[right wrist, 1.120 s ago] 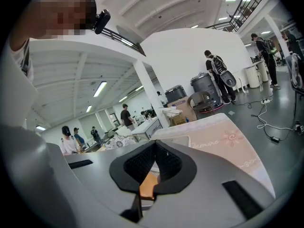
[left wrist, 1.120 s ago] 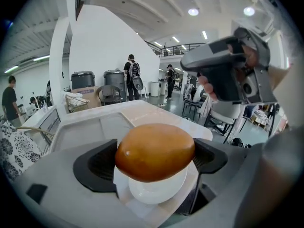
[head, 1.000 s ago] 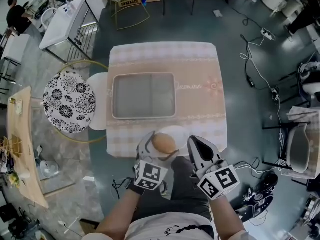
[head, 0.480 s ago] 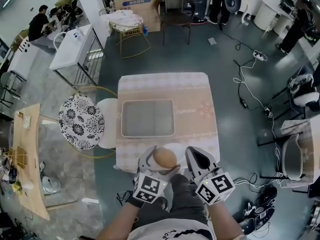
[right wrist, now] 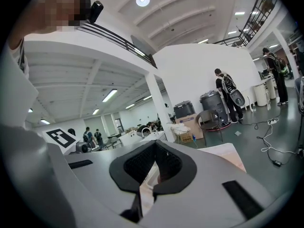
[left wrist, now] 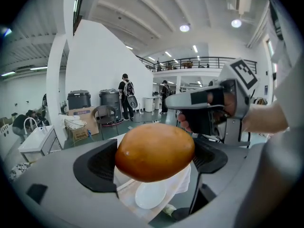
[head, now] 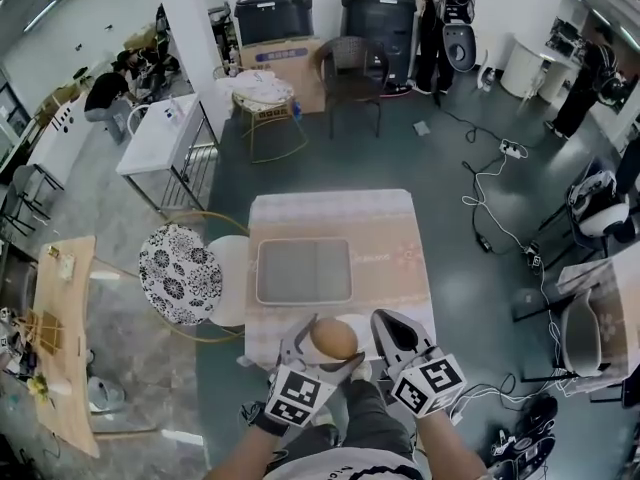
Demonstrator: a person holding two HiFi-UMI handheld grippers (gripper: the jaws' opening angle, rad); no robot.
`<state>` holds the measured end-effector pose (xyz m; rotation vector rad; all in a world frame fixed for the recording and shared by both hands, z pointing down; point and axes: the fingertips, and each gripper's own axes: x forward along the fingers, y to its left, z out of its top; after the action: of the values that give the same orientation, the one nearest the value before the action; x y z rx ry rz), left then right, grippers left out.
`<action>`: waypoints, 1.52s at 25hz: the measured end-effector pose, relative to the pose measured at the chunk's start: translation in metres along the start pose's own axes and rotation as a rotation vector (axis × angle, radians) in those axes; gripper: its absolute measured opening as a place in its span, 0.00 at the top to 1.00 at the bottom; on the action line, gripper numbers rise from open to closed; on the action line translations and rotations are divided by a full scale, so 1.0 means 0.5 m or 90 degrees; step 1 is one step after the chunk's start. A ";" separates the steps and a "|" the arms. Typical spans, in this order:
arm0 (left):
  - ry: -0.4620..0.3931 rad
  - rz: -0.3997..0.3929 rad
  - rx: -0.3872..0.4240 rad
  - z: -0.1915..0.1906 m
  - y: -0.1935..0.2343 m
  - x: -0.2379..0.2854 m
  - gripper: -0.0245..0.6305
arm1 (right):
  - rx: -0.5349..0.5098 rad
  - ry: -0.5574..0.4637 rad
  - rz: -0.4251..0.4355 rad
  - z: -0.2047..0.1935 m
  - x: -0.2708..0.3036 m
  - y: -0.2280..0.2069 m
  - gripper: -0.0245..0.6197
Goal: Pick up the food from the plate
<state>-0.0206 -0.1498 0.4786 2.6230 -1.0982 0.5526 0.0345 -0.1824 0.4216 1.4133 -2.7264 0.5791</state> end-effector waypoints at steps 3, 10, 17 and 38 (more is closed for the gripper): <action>-0.012 -0.004 0.001 0.028 -0.007 -0.019 0.21 | -0.009 -0.008 0.003 0.018 -0.004 0.014 0.94; -0.051 -0.014 -0.002 0.114 -0.015 -0.068 0.21 | -0.035 -0.030 -0.007 0.072 -0.020 0.035 0.94; -0.095 -0.018 0.004 0.187 -0.024 -0.101 0.21 | -0.064 -0.049 -0.014 0.118 -0.036 0.043 0.94; -0.139 -0.041 -0.013 0.251 -0.077 -0.150 0.21 | -0.114 -0.051 -0.028 0.155 -0.101 0.063 0.94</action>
<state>-0.0102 -0.1217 0.3303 2.7394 -1.0682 0.2450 0.0511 -0.1521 0.3303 1.4772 -2.7188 0.2741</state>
